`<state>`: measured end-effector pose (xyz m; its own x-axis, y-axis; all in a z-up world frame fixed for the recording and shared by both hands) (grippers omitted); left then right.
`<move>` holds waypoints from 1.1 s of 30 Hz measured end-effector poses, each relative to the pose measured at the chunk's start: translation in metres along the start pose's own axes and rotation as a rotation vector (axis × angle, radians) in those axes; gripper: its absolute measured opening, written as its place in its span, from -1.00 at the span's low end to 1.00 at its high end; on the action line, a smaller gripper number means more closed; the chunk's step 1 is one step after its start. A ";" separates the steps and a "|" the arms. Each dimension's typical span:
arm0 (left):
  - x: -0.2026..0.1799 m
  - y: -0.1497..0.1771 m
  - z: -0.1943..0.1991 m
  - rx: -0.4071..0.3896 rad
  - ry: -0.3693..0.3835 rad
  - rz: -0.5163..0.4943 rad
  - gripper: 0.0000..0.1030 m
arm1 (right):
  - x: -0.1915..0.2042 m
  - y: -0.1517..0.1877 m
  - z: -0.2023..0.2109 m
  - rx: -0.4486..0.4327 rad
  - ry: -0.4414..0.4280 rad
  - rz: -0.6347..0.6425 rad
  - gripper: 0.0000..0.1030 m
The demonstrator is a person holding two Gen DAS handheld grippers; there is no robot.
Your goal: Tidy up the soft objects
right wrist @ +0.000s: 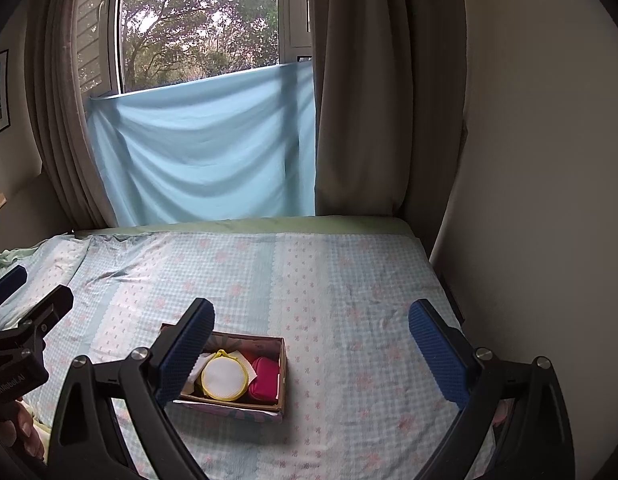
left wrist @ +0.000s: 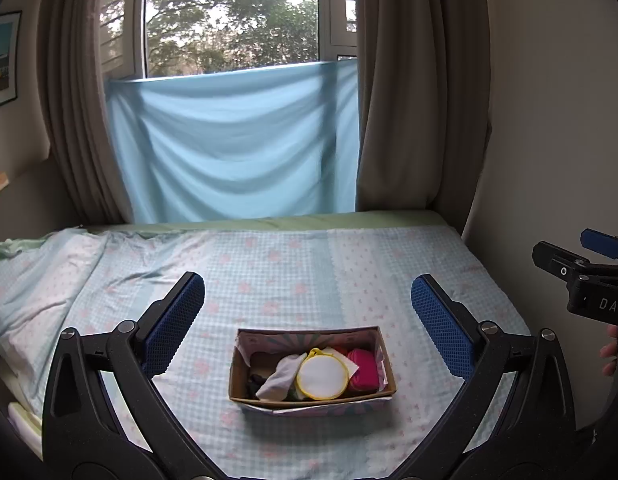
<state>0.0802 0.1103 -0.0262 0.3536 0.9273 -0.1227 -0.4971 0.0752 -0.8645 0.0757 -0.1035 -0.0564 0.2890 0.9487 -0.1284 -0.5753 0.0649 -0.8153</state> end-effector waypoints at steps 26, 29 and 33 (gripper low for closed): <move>0.011 0.000 -0.006 0.006 -0.010 0.014 1.00 | 0.004 -0.003 -0.004 0.002 0.002 0.006 0.88; 0.013 0.000 -0.009 0.008 -0.014 0.020 1.00 | 0.007 -0.003 -0.004 0.000 0.004 0.007 0.88; 0.014 0.000 -0.012 0.011 -0.018 0.017 1.00 | 0.008 -0.005 -0.004 -0.002 0.006 0.007 0.88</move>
<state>0.0948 0.1193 -0.0338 0.3313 0.9347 -0.1284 -0.5118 0.0637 -0.8568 0.0838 -0.0976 -0.0552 0.2892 0.9473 -0.1375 -0.5757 0.0574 -0.8156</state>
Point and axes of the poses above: each gripper's, at about its wrist camera, not at the fingertips, and z roughly against the way its jaws point, x to its left, y to its underside, the point moved 5 cm from there along -z, roughly the way its jaws point, and after that the axes turned 14 degrees about y, right-handed, at the moved point
